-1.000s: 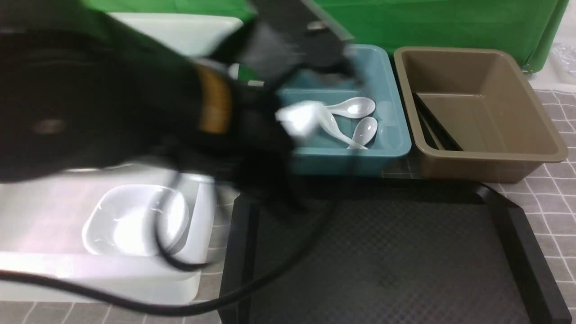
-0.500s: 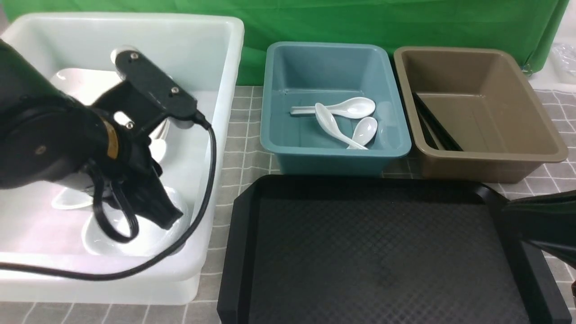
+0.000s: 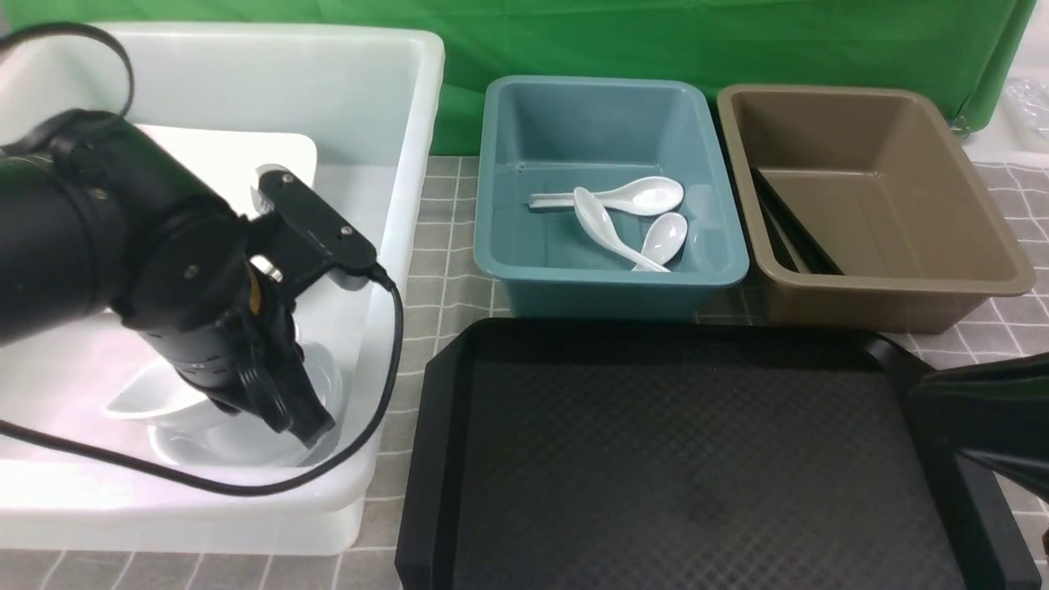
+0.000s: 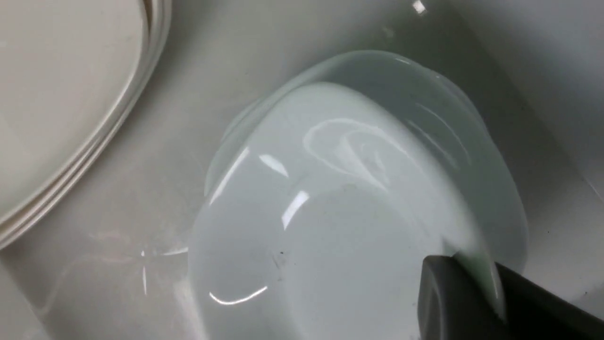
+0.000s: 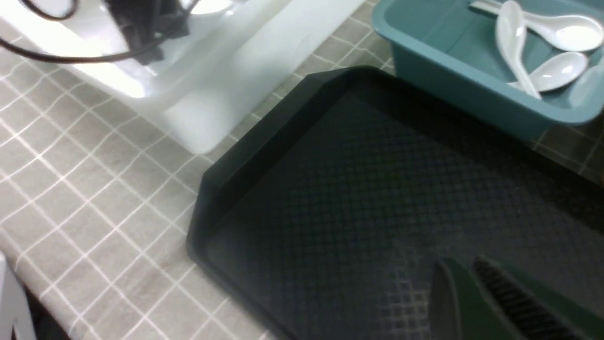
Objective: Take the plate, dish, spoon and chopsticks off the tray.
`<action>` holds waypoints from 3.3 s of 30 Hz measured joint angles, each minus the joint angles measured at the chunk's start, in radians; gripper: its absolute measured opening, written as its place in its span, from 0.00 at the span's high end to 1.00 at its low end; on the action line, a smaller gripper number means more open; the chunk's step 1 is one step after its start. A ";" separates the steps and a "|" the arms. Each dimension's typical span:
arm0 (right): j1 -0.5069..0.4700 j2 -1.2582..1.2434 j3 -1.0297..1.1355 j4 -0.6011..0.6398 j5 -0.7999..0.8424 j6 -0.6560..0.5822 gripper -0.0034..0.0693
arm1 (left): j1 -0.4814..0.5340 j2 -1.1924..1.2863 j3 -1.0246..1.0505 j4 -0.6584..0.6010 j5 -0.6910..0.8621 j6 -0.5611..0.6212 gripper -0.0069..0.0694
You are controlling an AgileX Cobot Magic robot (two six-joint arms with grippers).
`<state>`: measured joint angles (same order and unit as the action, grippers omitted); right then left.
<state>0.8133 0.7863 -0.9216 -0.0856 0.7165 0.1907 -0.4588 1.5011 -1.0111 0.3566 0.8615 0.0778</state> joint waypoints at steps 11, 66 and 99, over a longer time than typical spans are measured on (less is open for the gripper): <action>0.000 0.000 0.000 0.038 0.000 -0.018 0.83 | 0.000 0.064 0.000 0.010 -0.035 0.039 0.56; -0.123 -0.056 0.046 0.068 -0.029 -0.057 0.93 | 0.000 -1.245 0.759 -0.424 -0.810 0.079 0.90; -0.673 -0.784 0.928 0.189 -0.447 -0.280 0.91 | 0.000 -1.247 0.759 -0.401 -0.810 0.080 0.90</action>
<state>0.1406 0.0021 0.0061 0.1032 0.2694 -0.0892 -0.4592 0.2539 -0.2521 -0.0448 0.0518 0.1579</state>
